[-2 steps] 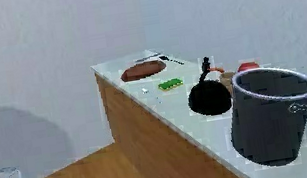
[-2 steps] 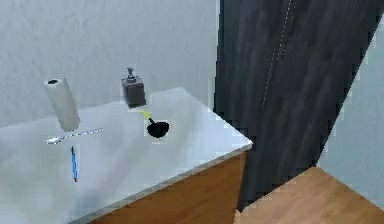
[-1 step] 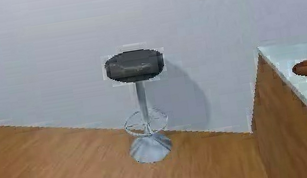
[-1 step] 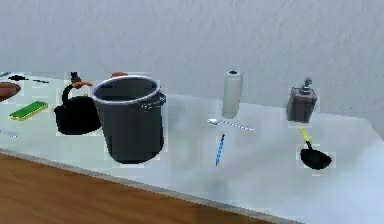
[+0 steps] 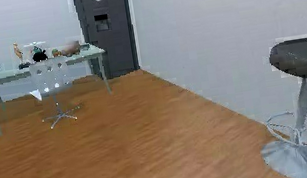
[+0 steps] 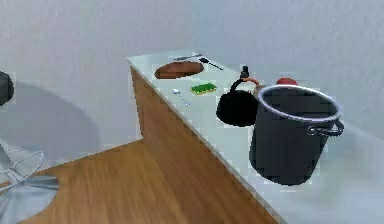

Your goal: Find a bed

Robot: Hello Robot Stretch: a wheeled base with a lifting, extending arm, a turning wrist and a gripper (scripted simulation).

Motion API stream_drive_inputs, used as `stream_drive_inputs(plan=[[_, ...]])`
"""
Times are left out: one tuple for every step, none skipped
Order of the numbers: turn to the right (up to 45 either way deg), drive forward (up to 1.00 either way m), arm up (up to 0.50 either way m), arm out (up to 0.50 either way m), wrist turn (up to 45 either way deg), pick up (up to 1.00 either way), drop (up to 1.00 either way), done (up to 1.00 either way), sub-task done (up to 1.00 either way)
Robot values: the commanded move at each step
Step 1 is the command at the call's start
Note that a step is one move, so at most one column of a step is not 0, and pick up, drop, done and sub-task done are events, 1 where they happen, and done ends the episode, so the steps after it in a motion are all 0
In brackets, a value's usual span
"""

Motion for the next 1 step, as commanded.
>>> stream_drive_inputs(plan=[[-33.0,0.00,0.00,0.00,0.0,0.00,0.00,0.00,0.00]])
